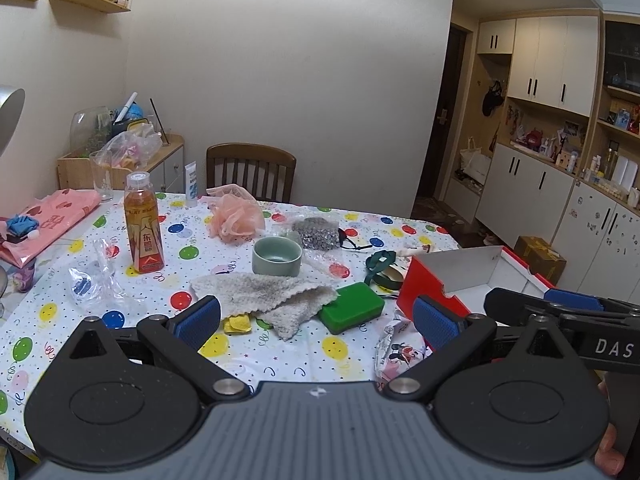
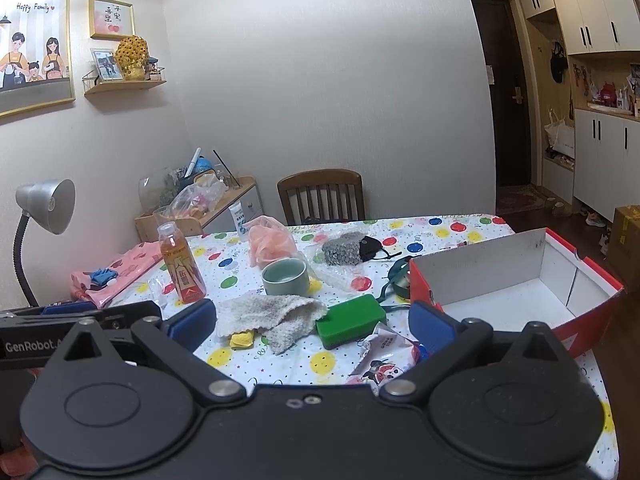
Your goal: Organize soft objects
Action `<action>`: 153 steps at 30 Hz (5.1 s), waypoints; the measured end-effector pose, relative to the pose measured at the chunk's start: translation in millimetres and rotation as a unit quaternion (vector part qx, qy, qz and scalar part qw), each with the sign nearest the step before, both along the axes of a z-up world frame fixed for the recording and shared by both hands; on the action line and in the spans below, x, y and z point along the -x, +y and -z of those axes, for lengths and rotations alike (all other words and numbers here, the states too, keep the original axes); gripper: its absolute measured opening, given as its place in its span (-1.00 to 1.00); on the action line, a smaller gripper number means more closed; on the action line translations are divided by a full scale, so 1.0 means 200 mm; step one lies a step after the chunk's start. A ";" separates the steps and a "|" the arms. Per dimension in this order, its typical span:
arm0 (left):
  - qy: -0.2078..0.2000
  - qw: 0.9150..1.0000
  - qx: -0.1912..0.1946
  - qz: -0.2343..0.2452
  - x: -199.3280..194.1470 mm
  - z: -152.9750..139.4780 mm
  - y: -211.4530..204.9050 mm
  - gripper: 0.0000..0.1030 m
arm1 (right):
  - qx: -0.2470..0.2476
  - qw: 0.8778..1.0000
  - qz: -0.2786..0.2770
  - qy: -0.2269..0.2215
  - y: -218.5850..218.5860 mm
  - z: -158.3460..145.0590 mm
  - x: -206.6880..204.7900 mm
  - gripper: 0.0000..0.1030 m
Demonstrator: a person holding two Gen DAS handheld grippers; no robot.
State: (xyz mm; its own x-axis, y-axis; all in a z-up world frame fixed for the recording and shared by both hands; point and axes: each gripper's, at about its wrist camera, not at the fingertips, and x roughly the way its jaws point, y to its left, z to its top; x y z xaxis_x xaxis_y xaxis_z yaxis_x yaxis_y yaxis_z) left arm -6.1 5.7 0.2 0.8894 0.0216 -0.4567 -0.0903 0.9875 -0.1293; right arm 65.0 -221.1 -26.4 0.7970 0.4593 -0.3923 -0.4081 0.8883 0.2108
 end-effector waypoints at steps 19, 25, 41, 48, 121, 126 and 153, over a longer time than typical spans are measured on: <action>-0.006 1.000 -0.012 -0.005 0.01 -0.01 -0.01 1.00 | 0.000 1.000 -0.007 -0.003 0.01 0.00 0.00 0.99; -0.004 1.000 -0.012 -0.010 0.02 -0.01 -0.01 1.00 | -0.001 1.000 -0.012 -0.005 0.01 0.00 0.00 0.99; 0.000 1.000 -0.014 -0.020 0.03 -0.02 0.00 1.00 | -0.004 1.000 -0.027 -0.009 0.03 0.00 0.00 0.99; 0.001 1.000 -0.020 -0.025 -0.01 -0.01 0.02 1.00 | 0.001 1.000 -0.028 -0.008 0.08 0.01 -0.05 0.99; 0.173 0.946 -0.114 0.248 -1.60 0.96 0.55 -0.02 | 0.115 0.935 0.189 0.276 0.39 0.87 -0.86 0.46; 0.169 0.950 -0.113 0.239 -1.58 0.94 0.55 -0.29 | 0.117 0.936 0.188 0.275 0.39 0.86 -0.86 0.23; 0.111 0.971 -0.021 0.213 -1.34 0.43 0.51 -0.48 | 0.065 0.973 0.101 0.198 0.18 0.35 -0.69 0.09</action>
